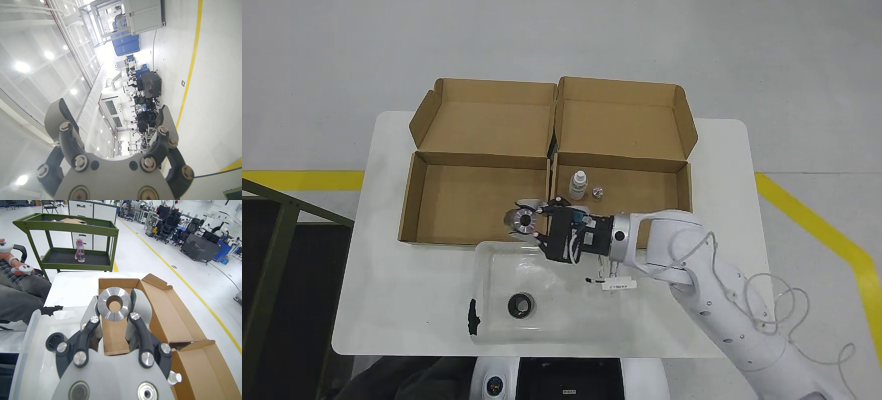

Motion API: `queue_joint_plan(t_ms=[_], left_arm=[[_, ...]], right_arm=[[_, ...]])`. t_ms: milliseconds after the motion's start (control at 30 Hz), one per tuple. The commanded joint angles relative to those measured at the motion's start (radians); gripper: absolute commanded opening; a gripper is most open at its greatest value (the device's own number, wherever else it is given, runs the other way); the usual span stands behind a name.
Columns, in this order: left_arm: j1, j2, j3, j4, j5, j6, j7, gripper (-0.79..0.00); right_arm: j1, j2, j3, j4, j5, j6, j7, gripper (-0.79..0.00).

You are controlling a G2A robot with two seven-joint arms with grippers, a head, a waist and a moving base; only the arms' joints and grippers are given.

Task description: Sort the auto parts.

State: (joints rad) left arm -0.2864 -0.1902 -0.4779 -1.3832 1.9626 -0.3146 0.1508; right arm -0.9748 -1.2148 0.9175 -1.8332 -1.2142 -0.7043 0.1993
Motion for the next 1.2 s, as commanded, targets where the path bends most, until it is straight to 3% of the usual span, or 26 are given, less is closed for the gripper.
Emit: queue_joint_plan(t_ms=[0, 633, 1167], left_arm=[[0.000, 0.000, 0.000, 0.000, 0.000, 0.000, 0.000, 0.000], [0.000, 0.000, 0.000, 0.000, 0.000, 0.000, 0.000, 0.000], [0.000, 0.000, 0.000, 0.000, 0.000, 0.000, 0.000, 0.000]], right_arm=[[0.007, -0.002, -0.002, 0.005, 0.000, 0.009, -0.001, -0.785], [0.191, -0.071, -0.134, 0.220, 0.040, 0.112, 0.005, -0.785], [0.357, -0.154, -0.264, 0.491, 0.048, 0.161, 0.118, -0.785]])
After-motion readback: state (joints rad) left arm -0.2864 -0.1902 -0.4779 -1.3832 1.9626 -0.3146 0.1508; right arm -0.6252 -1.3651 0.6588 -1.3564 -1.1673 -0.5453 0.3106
